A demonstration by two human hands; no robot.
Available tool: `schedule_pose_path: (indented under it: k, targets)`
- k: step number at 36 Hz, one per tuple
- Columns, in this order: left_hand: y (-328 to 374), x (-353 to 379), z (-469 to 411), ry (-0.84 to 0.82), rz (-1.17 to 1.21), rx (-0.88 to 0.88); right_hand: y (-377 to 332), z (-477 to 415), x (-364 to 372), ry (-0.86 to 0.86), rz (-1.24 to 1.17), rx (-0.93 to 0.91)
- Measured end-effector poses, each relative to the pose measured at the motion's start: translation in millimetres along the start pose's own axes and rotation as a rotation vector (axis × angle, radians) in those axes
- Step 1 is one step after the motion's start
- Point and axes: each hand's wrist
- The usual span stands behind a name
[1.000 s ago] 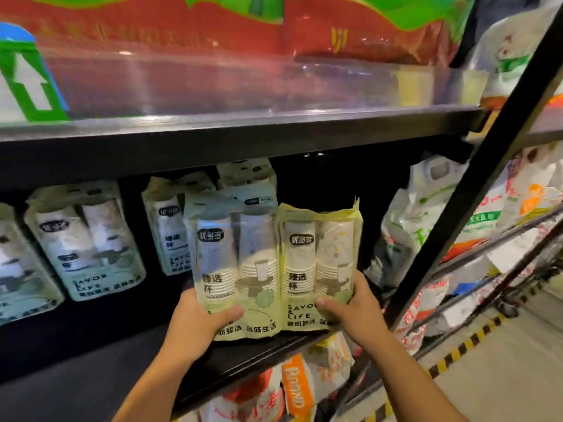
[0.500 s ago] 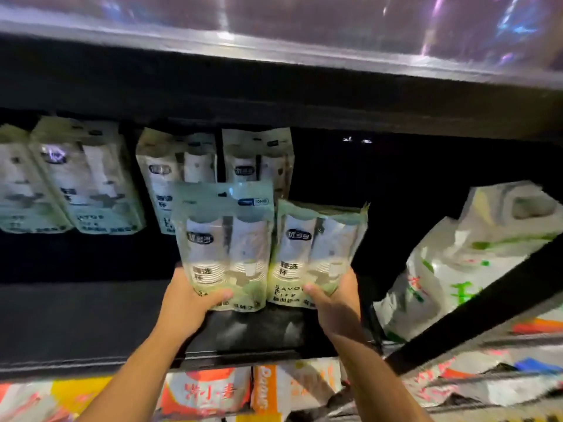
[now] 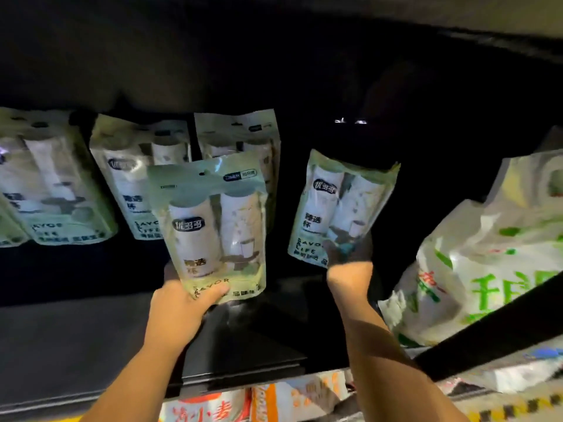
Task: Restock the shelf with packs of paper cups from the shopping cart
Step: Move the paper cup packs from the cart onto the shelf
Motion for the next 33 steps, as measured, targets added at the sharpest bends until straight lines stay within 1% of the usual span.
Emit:
schedule_pose_path:
  k: [1,2,3,5,7,10,14,19,22,23,25,26,27,28,29,30,32,33]
  targets:
    - [1,1,0,0.01,-0.003,0.034,-4,-5,5,0.061,-0.026,-0.097]
    - [2,1,1,0.008,-0.012,0.069,-9,-12,9,0.066,-0.03,-0.176]
    - [0,2,0,0.003,-0.015,0.091,-19,-15,10,0.057,0.005,-0.209]
    - [-2,3,-1,0.006,-0.01,0.095,-28,-32,21,0.024,-0.009,-0.23]
    - [-4,5,-3,0.023,-0.001,0.09,-30,-45,29,0.034,-0.056,-0.276]
    - [-2,5,-1,0.057,0.015,0.069,-35,-65,35,0.004,-0.161,-0.312]
    - [-5,5,-2,0.057,0.054,0.044,-42,-78,36,-0.01,-0.17,-0.33]
    - [-3,3,-2,0.058,0.054,0.012,-46,-83,40,-0.115,-0.156,-0.303]
    - [-2,4,-2,0.066,0.038,0.001,-52,-72,39,-0.084,-0.167,-0.247]
    - [-4,4,-3,0.072,0.034,-0.005,-55,-62,33,-0.047,-0.205,-0.184]
    - [-3,4,-2,0.092,0.024,-0.025,-63,-35,21,0.082,-0.375,-0.037]
    - [-1,3,-2,0.096,0.016,-0.033,-66,-19,17,0.155,-0.49,-0.009]
    - [0,3,-1,0.095,0.006,-0.036,-68,-3,14,0.203,-0.602,-0.022]
    - [2,3,-1,0.093,-0.002,-0.035,-69,14,13,0.192,-0.687,-0.041]
    - [4,3,-1,0.09,-0.009,-0.032,-71,33,11,0.102,-0.708,-0.057]
    - [5,2,0,0.084,-0.015,-0.03,-69,51,14,-0.057,-0.67,-0.073]
    - [9,1,2,0.073,-0.03,-0.034,-61,80,20,-0.461,-0.487,-0.129]
    - [11,0,2,0.061,-0.04,-0.039,-59,90,23,-0.63,-0.42,-0.148]
Point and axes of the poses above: each hand's wrist, its own z-axis away from the middle knuckle, its own x-axis out of the palm, y = z × x, and after that the axes turned 7 degrees about z, right-handed
